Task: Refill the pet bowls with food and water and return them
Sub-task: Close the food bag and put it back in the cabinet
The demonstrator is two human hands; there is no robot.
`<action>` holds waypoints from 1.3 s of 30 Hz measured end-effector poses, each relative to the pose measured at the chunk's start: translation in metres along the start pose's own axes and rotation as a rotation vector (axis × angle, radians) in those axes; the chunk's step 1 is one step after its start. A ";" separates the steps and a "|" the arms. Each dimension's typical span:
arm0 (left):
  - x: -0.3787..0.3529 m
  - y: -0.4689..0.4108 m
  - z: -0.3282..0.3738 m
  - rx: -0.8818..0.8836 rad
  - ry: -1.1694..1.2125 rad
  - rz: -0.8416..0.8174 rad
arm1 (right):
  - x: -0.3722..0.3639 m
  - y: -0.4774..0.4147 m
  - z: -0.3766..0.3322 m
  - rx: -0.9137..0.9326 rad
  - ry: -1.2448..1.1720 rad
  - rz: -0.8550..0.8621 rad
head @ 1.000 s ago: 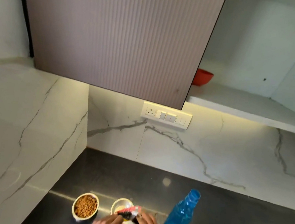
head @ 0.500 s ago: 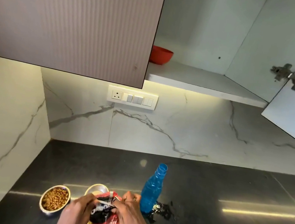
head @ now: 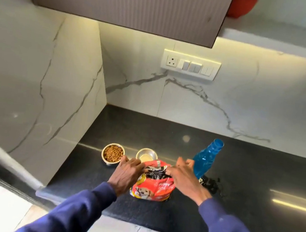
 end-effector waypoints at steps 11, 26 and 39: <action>-0.021 0.019 -0.017 0.500 0.720 0.074 | -0.014 0.024 0.027 -0.265 -0.959 0.144; -0.010 0.028 -0.016 0.820 1.231 0.207 | -0.036 0.036 0.003 -0.312 -0.974 0.006; 0.193 -0.051 -0.015 0.377 1.327 0.322 | 0.168 0.026 -0.003 0.004 -1.236 0.599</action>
Point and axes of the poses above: each hand's wrist, its own y-axis away from the middle knuckle, its own x-axis out of the back of the hand, z = x × y, the point moved 5 cm from there along -y, towards the middle knuckle, and after that the axes turned 7 degrees about -x, right-handed, at the moved point
